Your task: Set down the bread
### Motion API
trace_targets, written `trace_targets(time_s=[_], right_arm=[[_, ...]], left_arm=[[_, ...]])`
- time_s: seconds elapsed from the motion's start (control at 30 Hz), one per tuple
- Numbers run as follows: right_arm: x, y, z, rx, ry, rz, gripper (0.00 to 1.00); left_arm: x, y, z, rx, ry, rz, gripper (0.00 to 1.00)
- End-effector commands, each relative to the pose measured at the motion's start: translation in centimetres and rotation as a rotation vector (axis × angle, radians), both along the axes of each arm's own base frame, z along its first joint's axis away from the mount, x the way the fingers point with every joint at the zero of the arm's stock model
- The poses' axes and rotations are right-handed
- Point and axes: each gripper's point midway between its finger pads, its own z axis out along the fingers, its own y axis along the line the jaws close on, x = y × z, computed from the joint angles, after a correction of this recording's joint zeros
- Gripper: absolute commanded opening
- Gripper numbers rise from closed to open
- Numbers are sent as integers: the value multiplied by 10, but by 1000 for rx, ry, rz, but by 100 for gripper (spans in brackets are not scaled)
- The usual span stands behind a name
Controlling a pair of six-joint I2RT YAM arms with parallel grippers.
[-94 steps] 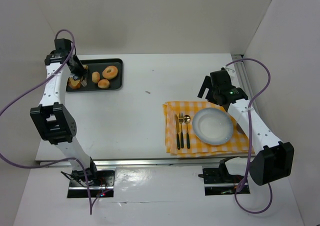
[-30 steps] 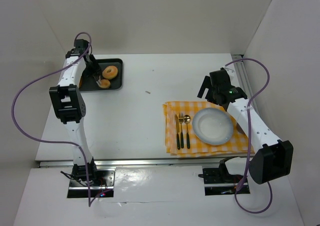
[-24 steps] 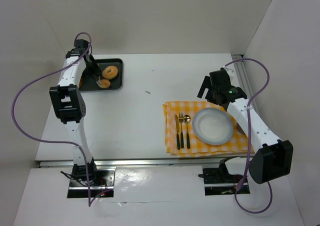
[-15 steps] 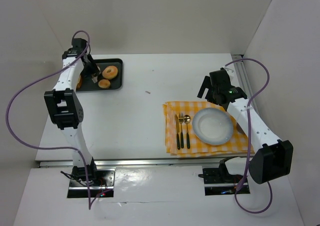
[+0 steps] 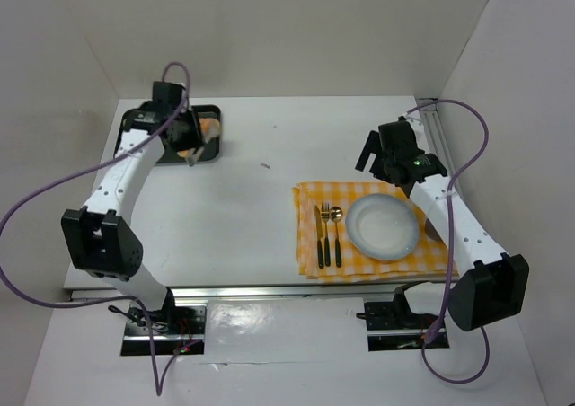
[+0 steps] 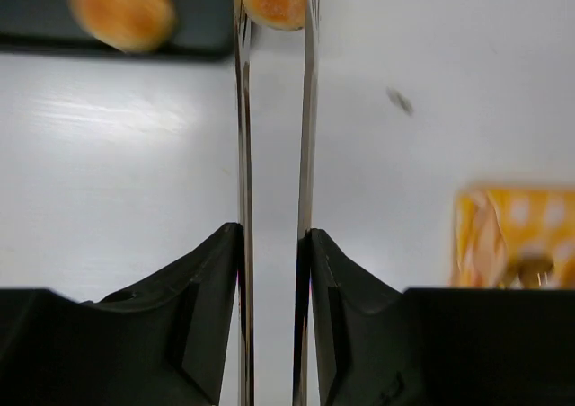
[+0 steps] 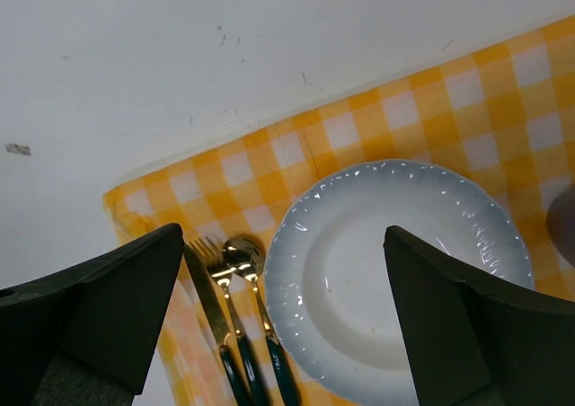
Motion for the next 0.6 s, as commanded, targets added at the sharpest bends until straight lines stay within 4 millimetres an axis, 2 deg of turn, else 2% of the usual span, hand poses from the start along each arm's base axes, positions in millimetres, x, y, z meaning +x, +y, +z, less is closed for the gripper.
trace_targets(time_s=[0.0,0.03,0.07,0.1,0.13,0.2,0.23,0.3,0.33,0.37,0.43,0.47,0.5,0.53,0.57], right_arm=[[9,-6,57,3,-154,-25,100],[9,-8,64,-3,-165,-35,100],[6,-11,71,-8,-177,-44,100],[5,-16,81,-8,-204,-61,100],[3,-17,87,-5,-214,-62,100],[-1,-24,98,-20,-240,-88,100],[-5,-25,105,-14,-260,-89,100],[-9,-30,117,-20,-297,-111,100],[-13,-33,129,-16,-330,-121,100],[-16,-34,130,-23,-329,-116,100],[-18,-39,138,-31,-353,-137,100],[-23,-40,143,-30,-357,-137,100],[-23,-42,150,-32,-373,-148,100],[-27,-44,150,-41,-367,-143,100],[-27,-45,156,-42,-383,-153,100]], left_arm=[[-43,-79,10,-95,-54,-265,19],[-53,-95,11,-129,-66,-308,19],[-65,-130,19,-198,-106,-399,19],[-82,-145,5,-228,-83,-461,19],[-95,-158,16,-270,-119,-506,19],[-108,-183,18,-325,-140,-564,19],[-125,-204,11,-352,-112,-617,19],[-139,-223,14,-376,-104,-662,19],[-150,-244,9,-382,-90,-711,19],[-155,-253,14,-379,-102,-734,19],[-159,-272,12,-354,-107,-760,17],[-168,-289,20,-352,-124,-799,17],[-169,-297,20,-347,-123,-811,17],[-176,-313,12,-350,-97,-851,17],[-176,-325,19,-360,-114,-872,17]])
